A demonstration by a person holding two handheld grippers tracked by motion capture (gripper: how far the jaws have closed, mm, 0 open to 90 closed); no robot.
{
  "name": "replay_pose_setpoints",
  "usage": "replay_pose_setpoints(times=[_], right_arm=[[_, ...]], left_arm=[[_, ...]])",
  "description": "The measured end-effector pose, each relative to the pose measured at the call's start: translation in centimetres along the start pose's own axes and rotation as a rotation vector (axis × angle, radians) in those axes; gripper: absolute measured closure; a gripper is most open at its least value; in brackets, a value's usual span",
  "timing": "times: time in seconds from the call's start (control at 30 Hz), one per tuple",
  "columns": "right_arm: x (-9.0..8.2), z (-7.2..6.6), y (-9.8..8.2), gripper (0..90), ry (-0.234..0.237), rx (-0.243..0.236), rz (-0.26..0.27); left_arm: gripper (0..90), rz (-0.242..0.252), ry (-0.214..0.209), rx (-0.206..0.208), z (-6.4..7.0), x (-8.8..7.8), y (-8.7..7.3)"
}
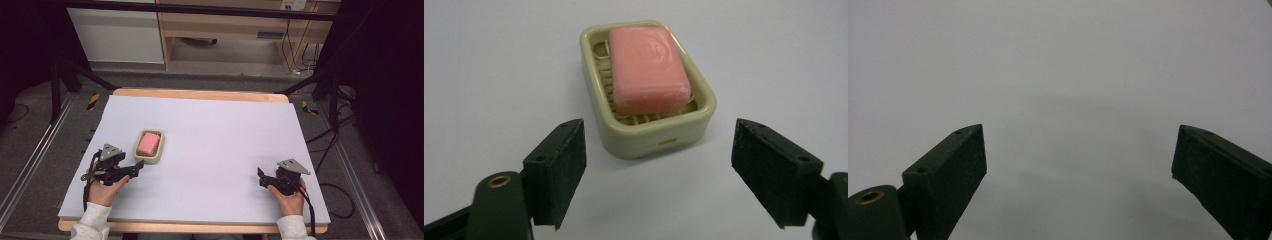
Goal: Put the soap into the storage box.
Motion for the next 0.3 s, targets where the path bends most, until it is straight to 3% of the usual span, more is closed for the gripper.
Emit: replay_pose_setpoints(times=[0.3], right_arm=[[0.0,0.0,0.0,7.8,-0.001,0.006,0.005]], left_arm=[[21.0,-0.041,0.029,-0.018,-1.4,-0.1,-1.9]])
Point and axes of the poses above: each handheld gripper's, and its own axes: x roughly forward along the jaws, y roughly out of its top, z roughly to its right, the point moved 1 cm from there along x, roughly forward along the jaws, and after that the axes turned 7 degrees about y, right-handed, at the moved point
